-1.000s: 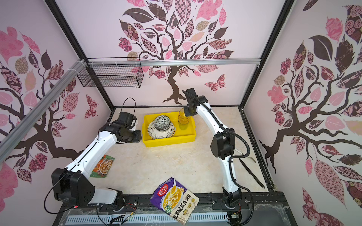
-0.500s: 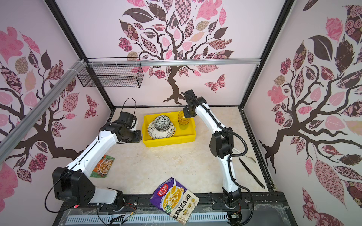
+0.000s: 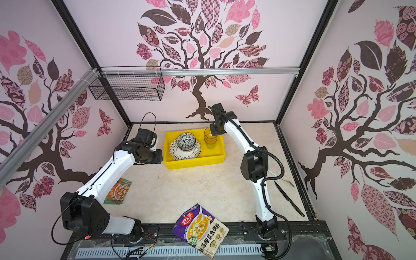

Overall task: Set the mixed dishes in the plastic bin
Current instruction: 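Lower the amber cup into the bin onto the nested cups, then open the right gripper to release the amber cup and raise it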

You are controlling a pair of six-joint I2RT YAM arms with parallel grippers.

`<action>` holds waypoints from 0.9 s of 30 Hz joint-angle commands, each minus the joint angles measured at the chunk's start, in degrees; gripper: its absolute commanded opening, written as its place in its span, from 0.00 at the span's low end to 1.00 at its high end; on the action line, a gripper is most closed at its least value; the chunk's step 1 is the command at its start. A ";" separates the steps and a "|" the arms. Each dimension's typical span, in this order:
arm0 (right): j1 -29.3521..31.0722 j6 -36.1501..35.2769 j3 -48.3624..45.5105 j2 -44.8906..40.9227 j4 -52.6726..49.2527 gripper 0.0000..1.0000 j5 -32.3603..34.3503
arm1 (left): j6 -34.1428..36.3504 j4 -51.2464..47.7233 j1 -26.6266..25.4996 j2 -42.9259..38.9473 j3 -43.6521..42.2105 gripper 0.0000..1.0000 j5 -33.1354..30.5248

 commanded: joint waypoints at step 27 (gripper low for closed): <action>0.53 -2.29 1.30 -7.09 3.25 0.31 1.46 | -0.15 2.58 0.84 -0.87 1.04 0.42 -1.24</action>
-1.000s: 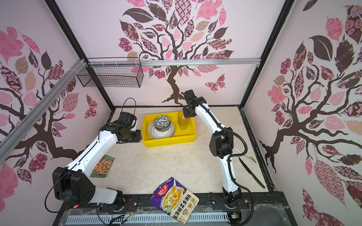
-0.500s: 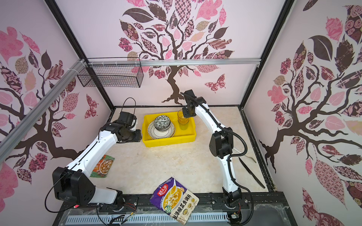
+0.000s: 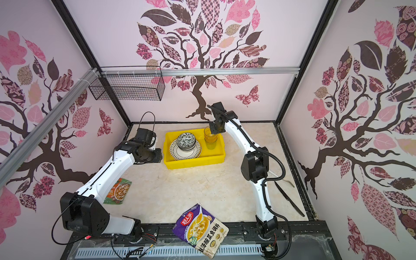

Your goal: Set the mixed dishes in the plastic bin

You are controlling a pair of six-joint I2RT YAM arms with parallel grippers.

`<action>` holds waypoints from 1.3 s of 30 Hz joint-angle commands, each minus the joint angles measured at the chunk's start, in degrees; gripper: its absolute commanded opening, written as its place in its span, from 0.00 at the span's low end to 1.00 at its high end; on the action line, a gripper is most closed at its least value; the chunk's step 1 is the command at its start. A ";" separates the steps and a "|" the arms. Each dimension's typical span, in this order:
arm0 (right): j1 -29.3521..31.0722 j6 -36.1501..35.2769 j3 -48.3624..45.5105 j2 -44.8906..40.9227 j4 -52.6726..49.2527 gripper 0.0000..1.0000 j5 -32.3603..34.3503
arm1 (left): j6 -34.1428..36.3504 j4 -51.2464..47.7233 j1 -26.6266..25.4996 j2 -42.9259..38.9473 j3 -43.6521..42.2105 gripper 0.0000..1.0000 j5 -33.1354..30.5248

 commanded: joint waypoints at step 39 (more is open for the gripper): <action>-14.10 3.55 -56.62 -42.48 42.41 0.55 2.06 | 0.43 22.50 7.23 -8.71 -2.83 0.45 -12.38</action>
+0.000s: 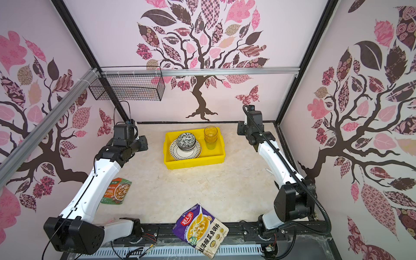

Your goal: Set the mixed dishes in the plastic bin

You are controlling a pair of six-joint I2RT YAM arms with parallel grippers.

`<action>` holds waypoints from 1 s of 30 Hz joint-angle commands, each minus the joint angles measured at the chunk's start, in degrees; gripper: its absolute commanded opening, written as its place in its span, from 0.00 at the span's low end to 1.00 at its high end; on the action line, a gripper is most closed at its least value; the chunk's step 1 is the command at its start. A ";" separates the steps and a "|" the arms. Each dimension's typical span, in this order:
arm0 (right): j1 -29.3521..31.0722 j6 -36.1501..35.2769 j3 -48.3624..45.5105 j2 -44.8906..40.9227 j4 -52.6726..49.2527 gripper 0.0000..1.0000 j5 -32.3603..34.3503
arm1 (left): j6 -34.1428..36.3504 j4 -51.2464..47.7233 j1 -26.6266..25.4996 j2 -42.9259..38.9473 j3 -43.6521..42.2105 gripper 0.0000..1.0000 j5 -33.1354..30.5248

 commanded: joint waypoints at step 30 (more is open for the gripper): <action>-10.91 2.88 -52.48 -7.74 55.06 0.83 8.46 | 1.73 56.79 8.31 5.41 -37.11 0.98 -6.22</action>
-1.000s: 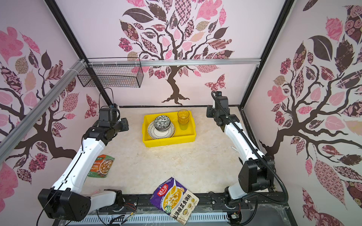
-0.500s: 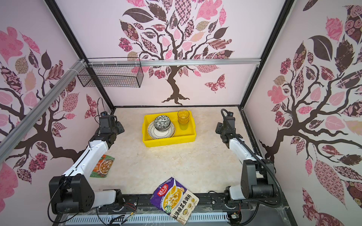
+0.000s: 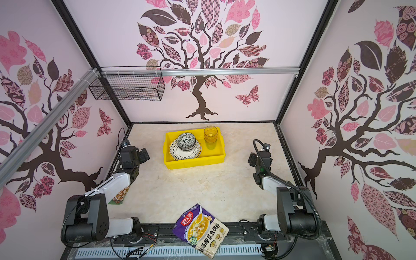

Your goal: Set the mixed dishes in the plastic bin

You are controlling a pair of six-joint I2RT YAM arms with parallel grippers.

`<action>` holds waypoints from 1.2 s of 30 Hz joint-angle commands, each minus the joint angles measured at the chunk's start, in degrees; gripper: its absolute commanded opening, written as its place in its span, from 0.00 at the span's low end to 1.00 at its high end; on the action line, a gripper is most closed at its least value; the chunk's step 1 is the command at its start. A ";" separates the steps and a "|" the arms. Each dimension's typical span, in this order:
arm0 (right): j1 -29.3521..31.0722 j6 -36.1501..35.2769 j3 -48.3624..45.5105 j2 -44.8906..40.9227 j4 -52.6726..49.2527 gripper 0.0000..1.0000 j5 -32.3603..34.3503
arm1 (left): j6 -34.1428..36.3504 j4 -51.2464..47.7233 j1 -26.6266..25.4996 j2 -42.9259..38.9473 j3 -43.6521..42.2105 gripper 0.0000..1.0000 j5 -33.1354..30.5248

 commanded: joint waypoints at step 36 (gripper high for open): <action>-0.69 -6.06 -10.14 10.08 35.31 1.00 -10.82 | 8.04 39.89 -4.06 12.34 -15.02 0.98 -0.06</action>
